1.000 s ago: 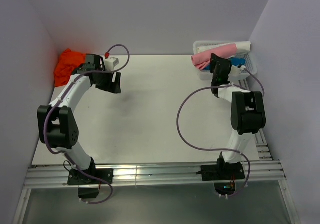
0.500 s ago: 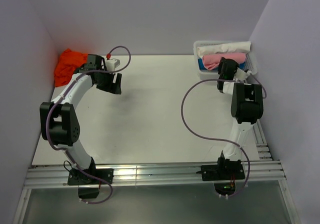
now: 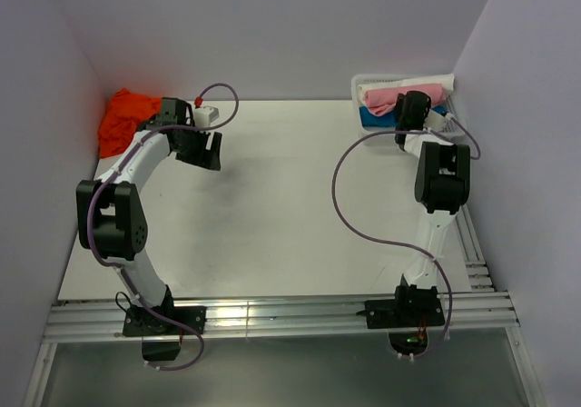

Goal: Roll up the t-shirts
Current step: Place the rolled tshirt into the container

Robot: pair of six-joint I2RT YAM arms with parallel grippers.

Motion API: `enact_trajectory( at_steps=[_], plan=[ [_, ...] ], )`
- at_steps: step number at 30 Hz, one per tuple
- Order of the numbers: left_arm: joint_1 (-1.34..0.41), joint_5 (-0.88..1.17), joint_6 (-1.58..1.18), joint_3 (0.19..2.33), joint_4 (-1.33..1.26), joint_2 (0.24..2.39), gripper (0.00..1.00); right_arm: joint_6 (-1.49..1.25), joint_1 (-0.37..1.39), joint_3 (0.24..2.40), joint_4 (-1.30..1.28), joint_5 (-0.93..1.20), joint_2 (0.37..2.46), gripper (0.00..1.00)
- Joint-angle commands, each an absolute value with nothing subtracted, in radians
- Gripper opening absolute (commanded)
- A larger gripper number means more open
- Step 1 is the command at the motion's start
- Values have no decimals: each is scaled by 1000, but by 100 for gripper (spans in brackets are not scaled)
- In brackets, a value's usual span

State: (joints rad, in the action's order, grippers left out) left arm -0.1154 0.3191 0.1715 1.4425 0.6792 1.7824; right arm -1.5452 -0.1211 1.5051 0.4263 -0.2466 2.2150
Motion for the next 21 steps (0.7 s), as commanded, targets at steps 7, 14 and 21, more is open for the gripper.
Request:
enact_trajectory(
  at_steps=[7,14,21],
  plan=[
    [-114,348,179,1499,687,1756,78,-1555,-161,1727,120,-20,2309,27],
    [-114,365,179,1506,695,1743,78,-1485,-179,1844,-64,55,2338,47],
    [-114,388,170,1516,698,1746,78,-1445,-196,1878,-158,101,2330,56]
  ],
)
